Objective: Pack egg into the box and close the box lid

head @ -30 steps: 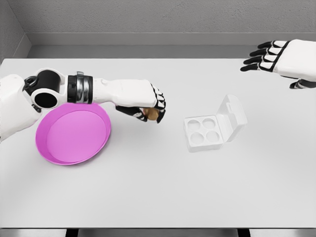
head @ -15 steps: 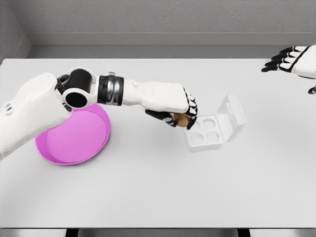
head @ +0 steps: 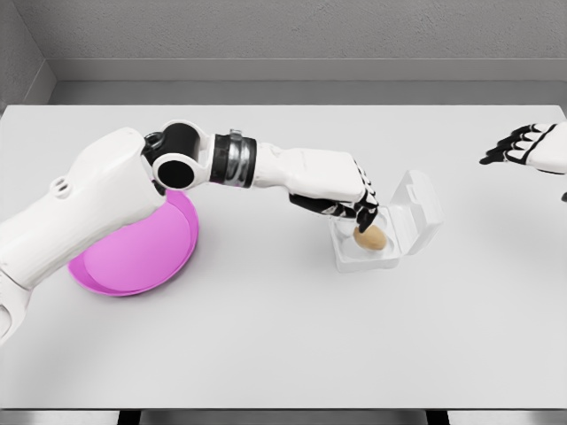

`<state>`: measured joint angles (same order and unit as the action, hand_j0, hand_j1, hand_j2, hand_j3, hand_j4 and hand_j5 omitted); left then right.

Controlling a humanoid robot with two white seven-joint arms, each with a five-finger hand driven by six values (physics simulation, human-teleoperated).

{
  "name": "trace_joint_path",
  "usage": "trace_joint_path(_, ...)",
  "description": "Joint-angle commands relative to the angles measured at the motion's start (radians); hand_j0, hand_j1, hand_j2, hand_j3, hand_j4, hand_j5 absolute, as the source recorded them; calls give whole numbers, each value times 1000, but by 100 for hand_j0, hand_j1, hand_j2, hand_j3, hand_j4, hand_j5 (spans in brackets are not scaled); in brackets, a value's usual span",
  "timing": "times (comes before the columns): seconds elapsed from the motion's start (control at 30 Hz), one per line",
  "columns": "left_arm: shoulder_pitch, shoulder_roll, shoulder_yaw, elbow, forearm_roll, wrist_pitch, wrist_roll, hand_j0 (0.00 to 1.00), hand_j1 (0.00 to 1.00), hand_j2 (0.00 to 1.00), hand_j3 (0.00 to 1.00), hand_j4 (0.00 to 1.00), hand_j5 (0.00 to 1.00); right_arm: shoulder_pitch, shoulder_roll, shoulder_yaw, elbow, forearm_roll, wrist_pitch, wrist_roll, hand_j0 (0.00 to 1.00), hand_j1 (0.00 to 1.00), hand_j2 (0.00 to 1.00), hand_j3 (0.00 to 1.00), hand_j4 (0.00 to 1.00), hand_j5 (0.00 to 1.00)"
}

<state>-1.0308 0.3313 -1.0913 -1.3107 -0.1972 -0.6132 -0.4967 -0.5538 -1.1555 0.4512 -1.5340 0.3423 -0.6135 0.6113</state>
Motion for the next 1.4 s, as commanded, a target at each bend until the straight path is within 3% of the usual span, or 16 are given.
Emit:
trace_joint_path(0.0, 0, 2, 1, 7, 8, 2, 1, 41, 41, 41, 41, 41, 41, 0, -1, 3, 8, -2, 3, 0, 100, 100, 100, 100, 100, 100)
trace_joint_path(0.13, -3, 31, 2, 2, 19, 2, 3, 42, 42, 42, 42, 42, 42, 17, -3, 21, 9, 20, 3, 0, 100, 100, 100, 100, 100, 100)
trace_joint_path(0.2, -5, 69, 2, -1, 73, 2, 3, 43, 43, 43, 43, 43, 43, 31, -1, 26, 11, 47, 3, 0, 100, 100, 100, 100, 100, 100)
trace_joint_path(0.37, -9, 110, 4, -5, 105, 2, 3, 46, 46, 46, 46, 46, 46, 64, 17, 50, 17, 86, 3, 0, 100, 100, 100, 100, 100, 100)
trace_joint_path(0.43, -9, 117, 4, -4, 113, 2, 3, 48, 48, 48, 48, 48, 48, 63, 60, 50, 64, 87, 3, 0, 100, 100, 100, 100, 100, 100)
trace_joint_path(0.63, -9, 123, 4, -4, 113, 2, 4, 54, 54, 54, 54, 54, 54, 61, 126, 50, 72, 107, 3, 0, 100, 100, 100, 100, 100, 100)
trace_joint_path(0.73, -9, 129, 4, -4, 113, 2, 4, 56, 56, 56, 56, 56, 56, 61, 172, 49, 121, 132, 3, 0, 100, 100, 100, 100, 100, 100)
trace_joint_path(1.03, -9, 143, 5, -4, 114, 2, 4, 60, 60, 60, 60, 60, 60, 61, 214, 50, 89, 130, 3, 0, 100, 100, 100, 100, 100, 100)
trace_joint_path(1.27, -11, 144, 5, -4, 114, 2, 4, 64, 64, 64, 64, 64, 64, 77, 203, 38, -20, 121, 3, 0, 100, 100, 100, 100, 100, 100)
trace_joint_path(1.33, -8, 224, 16, -18, 160, 2, 7, 97, 97, 97, 97, 97, 97, 103, 178, -31, -32, 118, 3, 0, 100, 100, 100, 100, 100, 100)
trace_joint_path(1.37, 0, 328, 53, -19, 254, 2, 7, 100, 100, 100, 100, 100, 100, 150, 177, -100, -41, 116, 3, 0, 100, 100, 100, 100, 100, 100)
